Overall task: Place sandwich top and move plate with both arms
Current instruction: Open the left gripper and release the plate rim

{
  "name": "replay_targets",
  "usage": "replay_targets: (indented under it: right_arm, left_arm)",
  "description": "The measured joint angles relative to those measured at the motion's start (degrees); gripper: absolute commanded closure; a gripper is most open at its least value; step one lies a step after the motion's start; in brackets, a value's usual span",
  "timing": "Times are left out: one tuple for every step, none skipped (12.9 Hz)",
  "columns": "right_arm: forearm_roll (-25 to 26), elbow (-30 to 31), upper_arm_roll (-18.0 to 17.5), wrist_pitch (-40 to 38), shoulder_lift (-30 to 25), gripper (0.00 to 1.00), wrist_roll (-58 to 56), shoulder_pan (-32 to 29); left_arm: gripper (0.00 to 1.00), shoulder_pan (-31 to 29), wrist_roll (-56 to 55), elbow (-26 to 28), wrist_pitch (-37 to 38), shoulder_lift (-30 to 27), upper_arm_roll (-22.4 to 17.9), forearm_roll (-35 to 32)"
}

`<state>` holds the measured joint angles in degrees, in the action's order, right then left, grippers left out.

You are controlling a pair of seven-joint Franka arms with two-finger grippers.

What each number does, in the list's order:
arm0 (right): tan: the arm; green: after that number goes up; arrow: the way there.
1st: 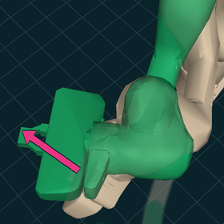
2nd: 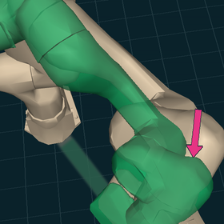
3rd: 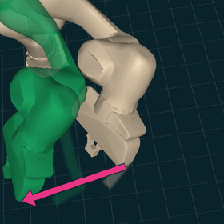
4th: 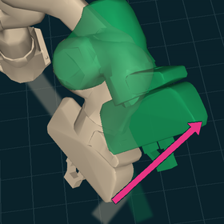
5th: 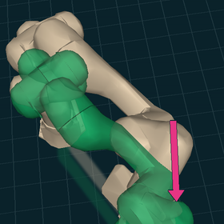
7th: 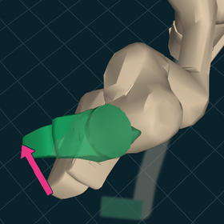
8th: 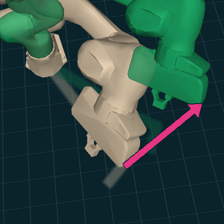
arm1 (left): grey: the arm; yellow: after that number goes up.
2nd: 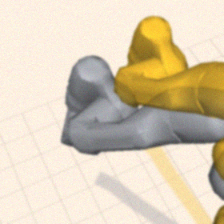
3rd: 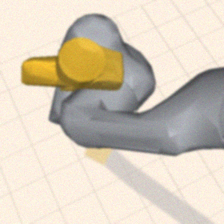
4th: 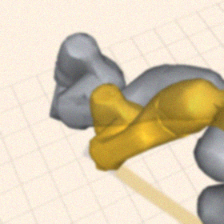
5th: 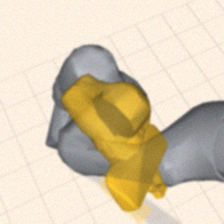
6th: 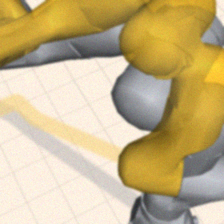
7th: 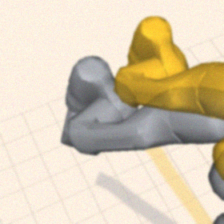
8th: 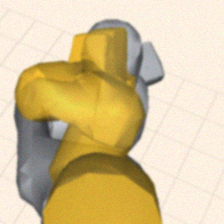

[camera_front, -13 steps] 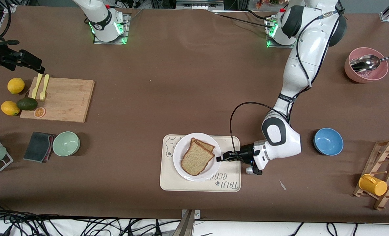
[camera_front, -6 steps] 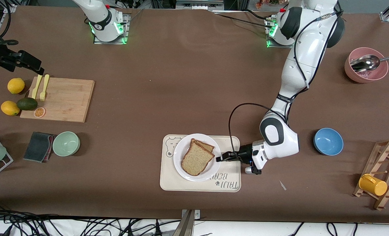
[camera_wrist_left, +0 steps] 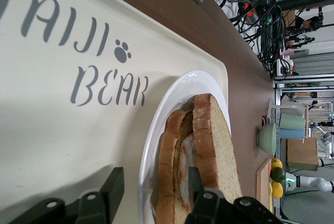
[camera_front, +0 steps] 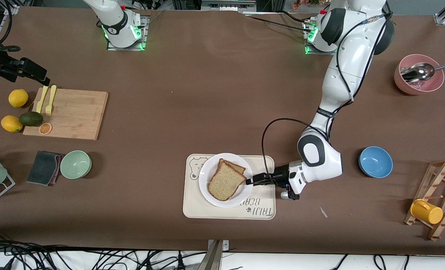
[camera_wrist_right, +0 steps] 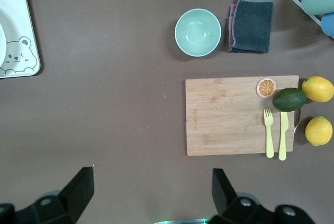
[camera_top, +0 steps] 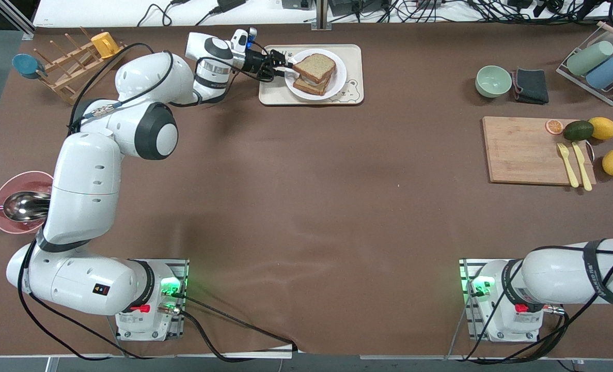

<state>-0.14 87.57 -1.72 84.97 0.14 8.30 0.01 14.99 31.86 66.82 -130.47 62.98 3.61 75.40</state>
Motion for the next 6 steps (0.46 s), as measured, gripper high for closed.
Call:
replay_targets:
  right_arm:
    - [0.00, -0.01, 0.04, 0.00, -0.02, 0.00, 0.00, 0.00]
    - [0.00, -0.06, 0.06, 0.00, -0.14, 0.00, 0.00, -0.01]
    - [0.00, -0.10, 0.05, 0.00, -0.38, 0.00, 0.00, -0.01]
    - [0.01, -0.10, 0.05, 0.00, -0.67, 0.00, 0.00, -0.01]
    - [0.08, -0.10, 0.05, 0.00, -0.91, 0.00, 0.00, -0.01]
    - [0.12, -0.10, 0.05, 0.06, -1.03, 0.00, 0.00, -0.01]
  left_arm:
    - [0.00, -0.01, 0.01, -0.16, 0.00, -0.03, 0.00, 0.00]
    - [0.00, -0.01, 0.01, -0.40, 0.00, -0.06, 0.00, 0.00]
    - [0.00, -0.02, 0.01, -0.61, 0.00, -0.11, 0.00, 0.00]
    - [0.00, -0.05, 0.00, -0.76, 0.00, -0.18, 0.00, 0.00]
    - [0.00, -0.10, -0.01, -0.81, 0.00, -0.28, 0.00, 0.00]
    - [0.00, -0.14, -0.01, -0.82, 0.01, -0.49, 0.00, 0.00]
